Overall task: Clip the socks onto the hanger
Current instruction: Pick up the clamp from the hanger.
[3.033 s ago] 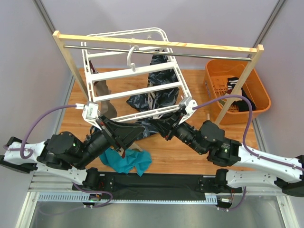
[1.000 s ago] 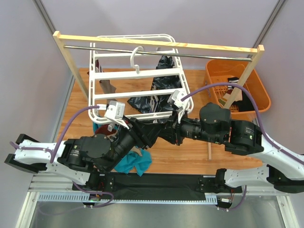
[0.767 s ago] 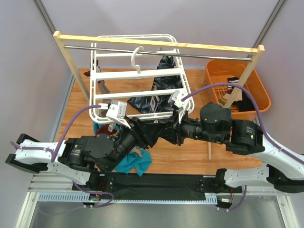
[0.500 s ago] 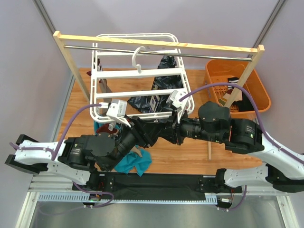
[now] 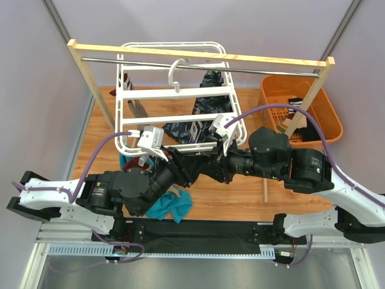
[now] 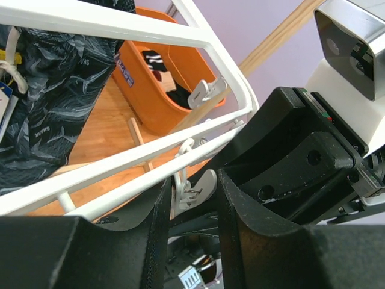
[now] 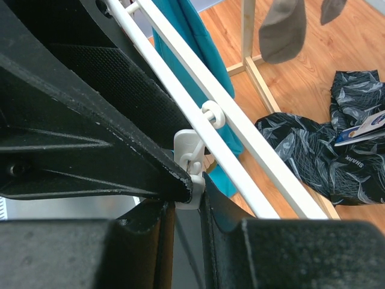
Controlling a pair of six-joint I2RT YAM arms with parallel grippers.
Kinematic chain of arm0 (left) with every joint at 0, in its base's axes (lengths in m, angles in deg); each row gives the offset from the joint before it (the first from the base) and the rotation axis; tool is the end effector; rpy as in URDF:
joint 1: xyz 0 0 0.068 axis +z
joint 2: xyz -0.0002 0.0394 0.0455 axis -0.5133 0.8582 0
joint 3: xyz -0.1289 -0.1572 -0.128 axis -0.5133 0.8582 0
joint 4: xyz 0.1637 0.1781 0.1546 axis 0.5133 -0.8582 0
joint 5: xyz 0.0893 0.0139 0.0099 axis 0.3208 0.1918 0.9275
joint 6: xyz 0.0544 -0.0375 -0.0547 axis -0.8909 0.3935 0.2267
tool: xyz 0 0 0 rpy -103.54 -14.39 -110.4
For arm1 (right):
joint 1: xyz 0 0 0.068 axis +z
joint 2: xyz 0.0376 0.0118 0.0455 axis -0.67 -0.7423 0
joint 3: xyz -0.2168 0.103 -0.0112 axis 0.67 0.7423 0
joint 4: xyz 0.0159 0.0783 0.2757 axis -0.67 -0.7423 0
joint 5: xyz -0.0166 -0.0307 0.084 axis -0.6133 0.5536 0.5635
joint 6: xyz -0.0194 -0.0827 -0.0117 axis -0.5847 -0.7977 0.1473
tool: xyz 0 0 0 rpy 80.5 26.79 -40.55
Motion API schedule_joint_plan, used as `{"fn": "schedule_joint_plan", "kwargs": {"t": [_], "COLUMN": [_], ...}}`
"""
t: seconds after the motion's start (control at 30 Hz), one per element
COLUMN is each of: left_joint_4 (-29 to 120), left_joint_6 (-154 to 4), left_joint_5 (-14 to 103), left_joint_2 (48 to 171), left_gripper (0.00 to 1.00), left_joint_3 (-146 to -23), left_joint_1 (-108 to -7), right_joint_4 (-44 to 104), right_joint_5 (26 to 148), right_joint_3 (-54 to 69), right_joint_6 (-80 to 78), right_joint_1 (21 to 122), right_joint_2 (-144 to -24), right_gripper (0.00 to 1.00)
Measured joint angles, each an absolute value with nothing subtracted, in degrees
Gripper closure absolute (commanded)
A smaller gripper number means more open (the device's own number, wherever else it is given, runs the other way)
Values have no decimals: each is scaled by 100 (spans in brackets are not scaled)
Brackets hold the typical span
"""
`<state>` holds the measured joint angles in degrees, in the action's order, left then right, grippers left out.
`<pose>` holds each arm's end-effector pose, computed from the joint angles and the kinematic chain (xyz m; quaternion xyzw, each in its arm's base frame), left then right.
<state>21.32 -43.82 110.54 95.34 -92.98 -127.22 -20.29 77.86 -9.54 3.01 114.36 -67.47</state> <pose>0.0348 -0.2680 0.4549 -0.0141 0.7166 -0.4439 0.5377 0.0850 0.2582 0.4452 -0.4184 0.7186 0.3576 0.4252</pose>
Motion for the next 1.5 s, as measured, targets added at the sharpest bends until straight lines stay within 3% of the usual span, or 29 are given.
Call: {"fn": "schedule_joint_plan", "kwargs": {"t": [0.07, 0.1, 0.13, 0.23, 0.3, 0.37, 0.73, 0.87, 1.13, 1.37, 1.5], "left_joint_4": [2183, 2205, 2229, 2264, 2301, 2336, 2325, 2320, 2325, 2277, 2240], "left_joint_6": [-4398, -4415, -4435, -4441, -4424, -4369, -4028, -3952, -3882, -3827, -3797], "left_joint_5": [11037, 11030, 11021, 11019, 11019, 11043, 11076, 11061, 11061, 11063, 11069], "left_joint_2": [9528, 9526, 9521, 9506, 9497, 9493, 9257, 9180, 9023, 8890, 8831], "left_gripper": [90, 99, 100, 100, 100, 100, 100, 100, 100, 100, 100], "left_joint_3": [-9281, -9279, -9277, -9255, -9226, -9167, -8839, -8824, -8732, -8638, -8564], "left_joint_1": [-12715, -12715, -12715, -12706, -12678, -12621, -12534, -12534, -12534, -12534, -12536], "right_joint_4": [-2045, -2049, -2049, -2049, -2049, -2049, -1715, -1472, -1336, -1573, -2130], "right_joint_5": [7786, 7786, 7786, 7782, 7823, 7920, 7701, 7491, 6908, 6162, 5404], "right_joint_3": [-969, -980, -987, -991, -991, -991, -440, -125, -5, -3, 38], "right_joint_6": [301, 301, 301, 303, 323, 321, 411, 485, 771, 1121, 1409], "right_joint_1": [11436, 11436, 11436, 11436, 11441, 11486, 11539, 11550, 11550, 11550, 11550], "right_joint_2": [-6747, -6750, -6750, -6750, -6750, -6750, -6218, -5764, -5327, -5359, -5270], "right_gripper": [97, 89, 86, 75, 61, 55, 38, 25, 27, 58, 65]}}
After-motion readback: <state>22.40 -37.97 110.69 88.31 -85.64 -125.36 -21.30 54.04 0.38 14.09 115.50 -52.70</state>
